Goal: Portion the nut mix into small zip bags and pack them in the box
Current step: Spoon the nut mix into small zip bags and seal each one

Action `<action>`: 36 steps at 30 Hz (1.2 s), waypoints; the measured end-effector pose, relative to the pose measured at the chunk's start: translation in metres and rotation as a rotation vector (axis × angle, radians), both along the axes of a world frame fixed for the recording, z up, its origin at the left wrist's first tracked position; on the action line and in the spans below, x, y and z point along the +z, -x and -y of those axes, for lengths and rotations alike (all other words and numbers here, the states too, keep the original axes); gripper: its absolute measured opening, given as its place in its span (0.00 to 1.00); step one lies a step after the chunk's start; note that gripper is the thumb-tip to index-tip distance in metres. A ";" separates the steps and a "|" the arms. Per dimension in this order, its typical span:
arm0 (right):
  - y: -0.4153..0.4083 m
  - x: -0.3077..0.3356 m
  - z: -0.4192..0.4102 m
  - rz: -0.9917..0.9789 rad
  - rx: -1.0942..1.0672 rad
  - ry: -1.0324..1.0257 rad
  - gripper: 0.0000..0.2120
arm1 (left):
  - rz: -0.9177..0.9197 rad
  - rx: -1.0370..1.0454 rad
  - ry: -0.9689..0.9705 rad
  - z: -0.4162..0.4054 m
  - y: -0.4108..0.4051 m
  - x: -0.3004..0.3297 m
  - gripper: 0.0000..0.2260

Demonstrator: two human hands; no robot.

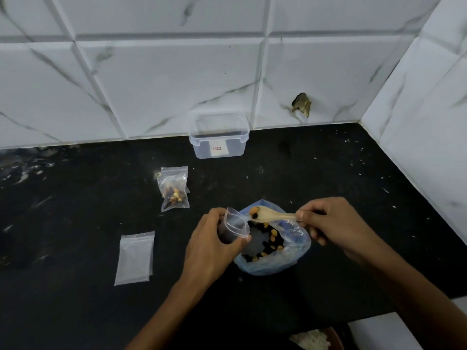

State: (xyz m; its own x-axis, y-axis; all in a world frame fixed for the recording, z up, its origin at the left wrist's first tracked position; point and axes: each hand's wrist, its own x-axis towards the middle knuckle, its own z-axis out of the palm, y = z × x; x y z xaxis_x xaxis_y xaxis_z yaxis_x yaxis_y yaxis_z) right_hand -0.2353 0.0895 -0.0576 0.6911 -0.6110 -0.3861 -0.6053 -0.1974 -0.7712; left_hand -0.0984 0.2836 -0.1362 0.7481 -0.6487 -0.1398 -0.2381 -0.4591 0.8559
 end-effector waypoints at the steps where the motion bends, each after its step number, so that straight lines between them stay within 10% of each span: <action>1: -0.001 0.008 -0.001 0.025 0.006 0.011 0.06 | 0.026 -0.006 -0.012 0.001 0.000 0.001 0.23; 18: -0.011 0.021 -0.056 0.019 0.799 0.948 0.16 | 0.087 0.038 -0.005 0.008 0.004 -0.001 0.24; 25: -0.003 0.029 -0.035 0.276 0.405 0.814 0.07 | 0.005 0.132 0.067 0.001 -0.001 -0.008 0.22; 36: 0.003 -0.072 -0.027 -0.269 0.177 0.525 0.03 | -0.029 0.160 0.097 -0.003 -0.001 -0.004 0.22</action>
